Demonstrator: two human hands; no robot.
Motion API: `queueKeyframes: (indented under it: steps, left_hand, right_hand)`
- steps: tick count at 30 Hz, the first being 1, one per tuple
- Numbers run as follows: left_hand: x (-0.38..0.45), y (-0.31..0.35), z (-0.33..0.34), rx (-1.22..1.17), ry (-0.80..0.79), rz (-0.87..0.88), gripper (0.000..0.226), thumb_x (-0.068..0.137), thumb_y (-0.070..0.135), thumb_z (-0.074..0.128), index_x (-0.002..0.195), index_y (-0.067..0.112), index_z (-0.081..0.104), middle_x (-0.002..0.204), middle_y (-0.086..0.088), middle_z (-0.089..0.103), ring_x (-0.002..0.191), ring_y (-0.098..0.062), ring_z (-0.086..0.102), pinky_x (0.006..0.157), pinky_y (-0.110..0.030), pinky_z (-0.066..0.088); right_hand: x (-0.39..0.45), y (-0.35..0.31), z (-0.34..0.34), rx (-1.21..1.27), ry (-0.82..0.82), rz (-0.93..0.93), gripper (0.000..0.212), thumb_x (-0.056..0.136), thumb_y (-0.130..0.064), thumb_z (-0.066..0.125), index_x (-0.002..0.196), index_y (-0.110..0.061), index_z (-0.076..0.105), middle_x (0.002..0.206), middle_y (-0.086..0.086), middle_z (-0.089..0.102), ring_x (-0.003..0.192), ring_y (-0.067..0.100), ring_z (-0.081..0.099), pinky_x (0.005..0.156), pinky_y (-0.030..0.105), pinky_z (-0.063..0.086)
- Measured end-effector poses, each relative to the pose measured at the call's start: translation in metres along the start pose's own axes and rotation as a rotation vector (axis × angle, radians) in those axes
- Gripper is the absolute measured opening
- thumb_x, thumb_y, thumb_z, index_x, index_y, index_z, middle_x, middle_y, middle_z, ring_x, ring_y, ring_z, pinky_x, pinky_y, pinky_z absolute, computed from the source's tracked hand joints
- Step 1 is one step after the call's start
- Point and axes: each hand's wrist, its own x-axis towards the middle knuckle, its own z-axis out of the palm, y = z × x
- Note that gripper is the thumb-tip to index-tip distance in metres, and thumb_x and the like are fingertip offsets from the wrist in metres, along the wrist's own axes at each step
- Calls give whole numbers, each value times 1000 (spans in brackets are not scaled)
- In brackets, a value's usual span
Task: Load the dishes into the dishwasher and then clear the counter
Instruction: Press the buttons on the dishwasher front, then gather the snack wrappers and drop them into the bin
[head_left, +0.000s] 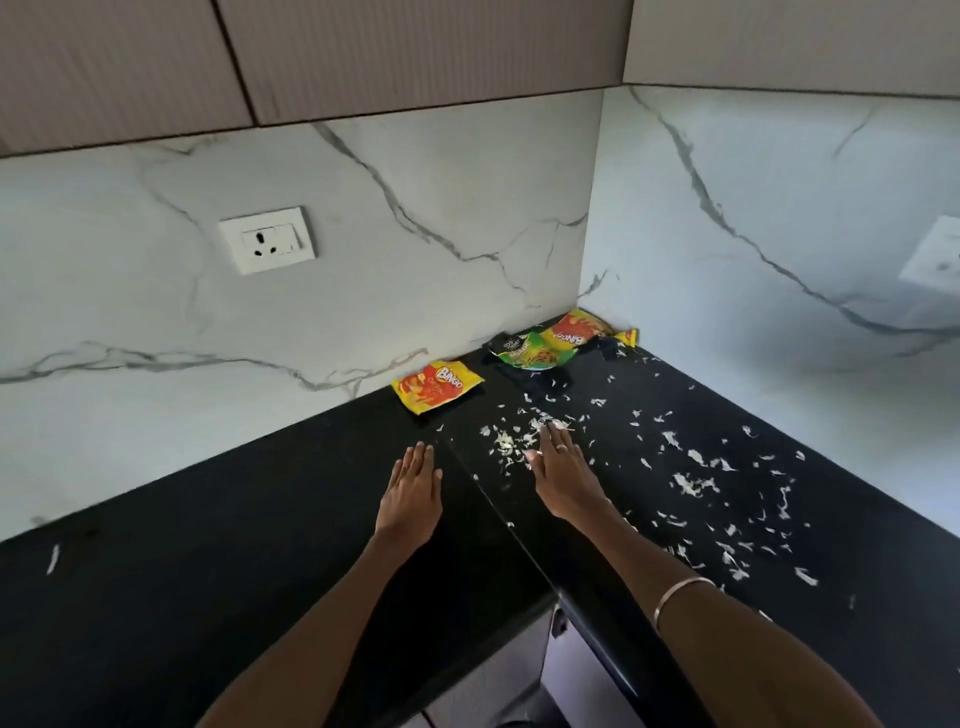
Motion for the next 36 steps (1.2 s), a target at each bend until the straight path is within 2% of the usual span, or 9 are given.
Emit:
queueKeyframes:
  steps: [3,5,7,9,17,24,29,32,36]
  left_hand:
    - [37,-4,-4,-16,39,-19,45,106,26,32,146,8,40,151,-11,42,140,-27,38,115,-37,31]
    - [57,-7,-9,-3,91,-19,31,103,25,36,120,15,61,120,-9,65,110,-32,62,89,-40,49]
    - [80,-12,-10,26,77,-48,24,100,24,38,92,17,59,92,-7,67,87,-32,66,69,-37,48]
    - [100,-16,-6,42,55,-68,21,97,19,41,89,15,59,88,-7,66,83,-33,65,65,-36,46]
    - [169,-22,6,76,23,-110,26,94,12,46,114,12,63,110,-9,67,101,-31,63,84,-38,48]
    - [222,-32,34,135,-39,-90,30,96,24,55,124,15,58,126,-6,61,119,-27,54,99,-37,43]
    - [242,-39,54,229,-148,-80,50,92,31,62,136,15,45,135,-5,53,128,-29,46,105,-39,41]
    - [253,-44,62,284,-154,-73,48,93,18,58,138,13,43,135,-7,52,127,-30,48,104,-40,42]
    - [255,-49,67,308,-132,-36,43,88,6,57,131,11,52,131,-9,54,122,-29,52,100,-38,45]
  right_hand:
    - [32,1,4,39,2,58,62,106,-41,23,156,-7,9,164,11,8,152,24,2,123,38,9]
    - [48,-1,6,58,-9,88,63,106,-43,21,156,-8,8,164,10,5,152,24,0,123,37,7]
    - [64,-3,6,77,-14,103,62,106,-43,21,156,-9,8,164,9,4,152,23,-1,123,36,7]
    - [79,1,5,84,-15,96,61,106,-41,23,156,-9,9,164,9,6,152,23,1,122,37,8]
    - [150,28,-13,61,-7,83,59,106,-38,26,155,-5,17,163,13,13,151,28,7,122,41,14]
    - [199,49,-7,30,-20,73,57,107,-34,27,155,-7,15,164,11,10,152,26,3,122,40,14]
    - [224,64,3,-12,-8,54,47,103,-20,42,148,-8,36,163,9,14,152,24,6,118,41,27]
    - [238,65,5,-1,56,20,45,100,-13,45,145,-12,42,162,8,18,151,25,14,112,41,39]
    - [248,64,13,-23,48,5,46,99,-11,45,145,-13,42,162,7,18,151,24,11,111,39,39]
